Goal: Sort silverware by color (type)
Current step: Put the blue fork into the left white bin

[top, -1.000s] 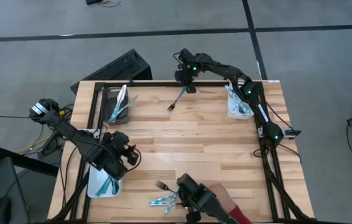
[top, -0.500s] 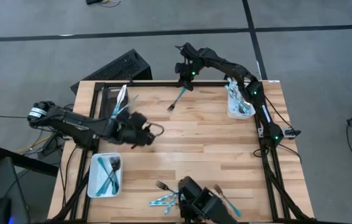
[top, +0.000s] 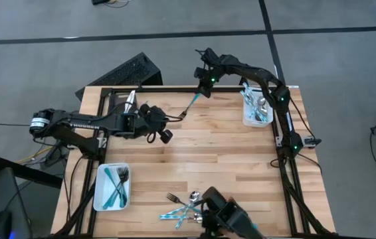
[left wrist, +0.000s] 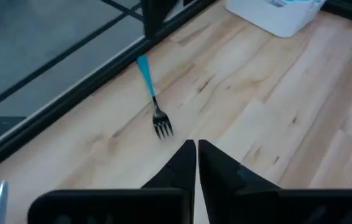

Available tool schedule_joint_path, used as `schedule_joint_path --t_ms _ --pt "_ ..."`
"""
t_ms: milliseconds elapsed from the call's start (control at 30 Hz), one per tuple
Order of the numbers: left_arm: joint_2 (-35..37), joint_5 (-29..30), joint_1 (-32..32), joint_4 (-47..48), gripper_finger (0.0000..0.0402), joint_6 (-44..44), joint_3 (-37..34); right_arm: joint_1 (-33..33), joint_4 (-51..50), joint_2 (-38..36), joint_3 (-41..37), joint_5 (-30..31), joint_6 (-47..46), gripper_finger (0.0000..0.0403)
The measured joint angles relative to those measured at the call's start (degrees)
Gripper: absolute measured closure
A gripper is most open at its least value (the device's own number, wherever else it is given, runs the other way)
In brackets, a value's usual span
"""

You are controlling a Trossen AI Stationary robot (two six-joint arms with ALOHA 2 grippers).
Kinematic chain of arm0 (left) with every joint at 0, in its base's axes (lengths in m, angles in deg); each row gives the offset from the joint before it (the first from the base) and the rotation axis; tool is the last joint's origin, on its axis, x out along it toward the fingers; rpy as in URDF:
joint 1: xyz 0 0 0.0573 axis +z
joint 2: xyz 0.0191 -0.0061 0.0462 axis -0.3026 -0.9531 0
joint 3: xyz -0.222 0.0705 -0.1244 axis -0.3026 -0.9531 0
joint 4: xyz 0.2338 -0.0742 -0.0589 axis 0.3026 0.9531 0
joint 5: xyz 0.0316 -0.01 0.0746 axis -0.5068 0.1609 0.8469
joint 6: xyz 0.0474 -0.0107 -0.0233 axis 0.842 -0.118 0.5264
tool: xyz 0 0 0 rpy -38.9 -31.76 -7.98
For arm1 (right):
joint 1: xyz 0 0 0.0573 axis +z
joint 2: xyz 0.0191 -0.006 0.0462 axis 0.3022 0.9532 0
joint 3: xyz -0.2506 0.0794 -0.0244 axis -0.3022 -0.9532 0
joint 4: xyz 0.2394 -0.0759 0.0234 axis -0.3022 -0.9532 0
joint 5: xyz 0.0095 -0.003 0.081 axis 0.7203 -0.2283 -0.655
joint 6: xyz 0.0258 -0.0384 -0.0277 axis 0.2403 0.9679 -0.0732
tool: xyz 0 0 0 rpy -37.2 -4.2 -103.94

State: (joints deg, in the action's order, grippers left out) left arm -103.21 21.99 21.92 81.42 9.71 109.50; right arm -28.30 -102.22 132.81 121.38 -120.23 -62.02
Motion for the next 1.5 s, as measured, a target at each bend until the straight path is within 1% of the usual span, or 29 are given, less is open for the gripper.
schedule_joint_path --t_ms 100,167,267,400,433,533,633,767,933,1000,1100,1167,1233,1333,1500 --pt "0.00 -0.60 1.26 -1.83 0.0396 1.52 0.00 -2.07 0.26 2.88 -0.13 -0.01 -0.79 0.0389" --pt "-0.02 -2.08 2.31 -3.25 0.0399 2.53 0.00 -2.89 0.53 4.25 -0.13 -0.06 -0.99 0.0389" --pt "-0.01 -3.96 3.66 -4.11 0.0400 3.08 0.00 -3.12 2.11 5.79 -0.13 -0.02 -1.58 0.0389" --pt "-0.10 -4.00 4.66 -4.01 0.0401 3.09 0.00 -2.37 3.75 6.17 -0.12 0.44 -1.51 0.0389" --pt "-0.53 -3.96 4.85 -4.23 0.0401 3.09 0.00 -1.95 4.30 6.17 -0.02 1.82 -1.00 0.0389" --pt "-1.94 -3.97 5.37 -4.45 0.0401 3.14 -0.02 -0.38 4.91 6.17 0.33 9.25 0.32 0.0389" --pt "-4.59 -4.68 5.87 -6.26 0.0401 3.36 0.06 1.44 5.09 6.55 0.59 14.75 4.77 0.0389" --pt "-8.36 -6.94 6.13 -7.11 0.0401 3.40 -0.02 2.94 4.17 6.99 0.47 16.00 7.84 0.0389" --pt "-10.85 -6.83 6.20 -7.88 0.0401 3.54 -0.04 3.98 5.04 8.37 1.06 17.30 9.33 0.0389" --pt "-11.32 -6.09 6.20 -8.76 0.0401 3.82 0.00 3.90 4.52 8.66 1.71 17.26 8.42 0.0389" --pt "-11.34 -5.68 6.20 -8.55 0.0401 3.81 -0.02 3.77 1.71 8.72 2.25 18.25 8.18 0.0389" --pt "-11.18 -5.70 6.20 -8.09 0.0401 4.01 -0.02 3.79 -1.04 8.72 2.39 20.53 8.79 0.0389" --pt "-10.79 -5.68 6.20 -7.88 0.0401 4.28 -0.02 3.87 -6.10 8.39 2.47 22.62 8.68 0.0389" --pt "-10.73 -5.50 6.20 -8.54 0.0401 4.40 -0.02 3.81 -14.29 8.33 2.41 21.96 6.66 0.0389" --pt "-10.75 -5.36 6.27 -9.92 0.0401 6.89 0.00 5.30 -21.78 8.31 0.43 21.98 1.76 0.0389"
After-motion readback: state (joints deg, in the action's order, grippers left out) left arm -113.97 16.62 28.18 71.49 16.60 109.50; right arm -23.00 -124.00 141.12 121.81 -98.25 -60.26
